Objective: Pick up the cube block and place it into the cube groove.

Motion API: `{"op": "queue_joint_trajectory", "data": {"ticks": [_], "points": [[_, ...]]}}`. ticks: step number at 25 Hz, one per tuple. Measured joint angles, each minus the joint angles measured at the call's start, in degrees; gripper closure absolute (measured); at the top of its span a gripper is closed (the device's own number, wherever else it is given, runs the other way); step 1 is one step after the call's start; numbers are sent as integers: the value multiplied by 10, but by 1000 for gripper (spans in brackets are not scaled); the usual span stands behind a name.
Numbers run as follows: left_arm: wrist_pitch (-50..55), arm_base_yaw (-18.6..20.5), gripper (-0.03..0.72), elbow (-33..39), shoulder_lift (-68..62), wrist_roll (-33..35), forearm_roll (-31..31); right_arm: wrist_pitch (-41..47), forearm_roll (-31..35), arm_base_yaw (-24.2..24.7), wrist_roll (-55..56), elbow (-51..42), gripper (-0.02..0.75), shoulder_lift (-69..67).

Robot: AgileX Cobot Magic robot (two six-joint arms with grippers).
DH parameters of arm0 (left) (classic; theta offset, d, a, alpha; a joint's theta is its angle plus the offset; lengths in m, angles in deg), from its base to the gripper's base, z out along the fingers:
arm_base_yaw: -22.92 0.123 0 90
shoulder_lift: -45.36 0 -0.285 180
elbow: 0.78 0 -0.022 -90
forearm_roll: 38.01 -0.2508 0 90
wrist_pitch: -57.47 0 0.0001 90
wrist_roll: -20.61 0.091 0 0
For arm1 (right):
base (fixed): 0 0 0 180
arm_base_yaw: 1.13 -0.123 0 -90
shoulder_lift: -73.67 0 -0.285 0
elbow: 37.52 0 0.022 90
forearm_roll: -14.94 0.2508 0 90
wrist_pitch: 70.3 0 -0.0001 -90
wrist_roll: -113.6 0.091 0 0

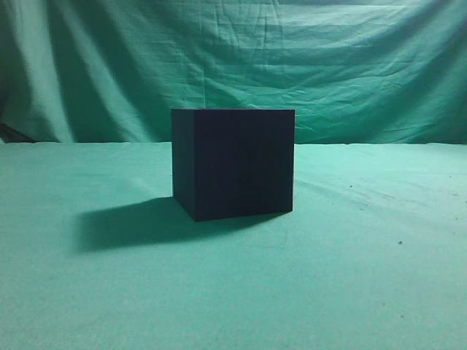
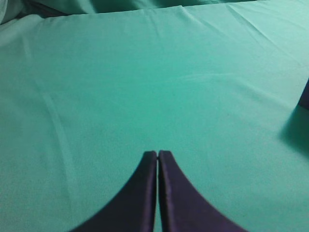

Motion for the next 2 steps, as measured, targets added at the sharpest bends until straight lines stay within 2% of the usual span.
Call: {"op": "queue_joint_trajectory", "data": {"ticks": [2], "points": [[0, 0, 688, 0, 0, 0, 0, 0, 0, 0, 0, 0, 738, 0]]}}
